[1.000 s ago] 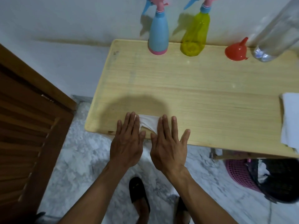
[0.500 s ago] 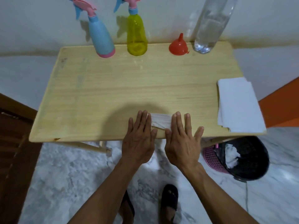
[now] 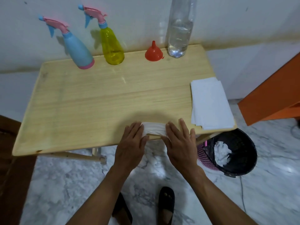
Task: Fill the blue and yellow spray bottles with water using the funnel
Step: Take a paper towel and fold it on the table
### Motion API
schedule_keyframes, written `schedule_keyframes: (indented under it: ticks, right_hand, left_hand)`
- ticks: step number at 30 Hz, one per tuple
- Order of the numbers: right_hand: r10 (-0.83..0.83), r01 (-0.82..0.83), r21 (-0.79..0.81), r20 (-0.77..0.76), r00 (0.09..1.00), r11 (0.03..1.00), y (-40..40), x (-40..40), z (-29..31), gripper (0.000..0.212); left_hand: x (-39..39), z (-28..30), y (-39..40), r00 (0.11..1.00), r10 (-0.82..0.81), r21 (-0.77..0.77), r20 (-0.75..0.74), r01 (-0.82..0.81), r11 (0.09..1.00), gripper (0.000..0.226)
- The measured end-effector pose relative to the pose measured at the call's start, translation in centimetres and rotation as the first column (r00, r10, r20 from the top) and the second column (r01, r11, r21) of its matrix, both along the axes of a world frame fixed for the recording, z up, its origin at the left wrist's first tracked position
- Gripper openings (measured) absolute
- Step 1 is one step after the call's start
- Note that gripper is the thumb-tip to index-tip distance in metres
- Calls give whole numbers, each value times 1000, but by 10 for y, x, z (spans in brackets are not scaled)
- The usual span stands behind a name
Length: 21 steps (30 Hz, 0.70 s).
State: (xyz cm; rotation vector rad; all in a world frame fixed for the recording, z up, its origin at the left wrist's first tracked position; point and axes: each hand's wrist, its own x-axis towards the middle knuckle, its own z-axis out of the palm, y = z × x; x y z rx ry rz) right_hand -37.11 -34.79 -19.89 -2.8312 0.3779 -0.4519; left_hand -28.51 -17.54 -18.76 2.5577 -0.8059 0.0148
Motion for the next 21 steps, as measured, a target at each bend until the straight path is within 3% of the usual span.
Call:
schedule_keyframes:
  ticks: [4,7,10,14,17,21]
  right_hand:
    - [32,-25,-44,170,985,999,-3,-1,2,31]
    - [37,-37,-4,224,974,999,-3,0,8,15]
    - [-4,-29,158,208,978,987,3,2,19,11]
    - [-66,-26,449,188,980,893,10,-2,58,10]
    - [-157,49,523,164,974,851,15,-14,104,18]
    - [-269,125,514,215,939,849,23,-43,159,9]
  left_hand:
    - [1,12,7,998,-28,-69,59,32,997,57]
    - [2,18,9,997,-47,-118,67,55,991,41]
    - [2,29,10,999,-1,-193,-43,-7,981,28]
    - [3,66,10,976,57,-328,-210,-126,936,16]
    - [0,106,9,962,14,-383,-272,-121,916,23]
    - [-12,160,3,969,-88,-431,-230,-20,902,21]
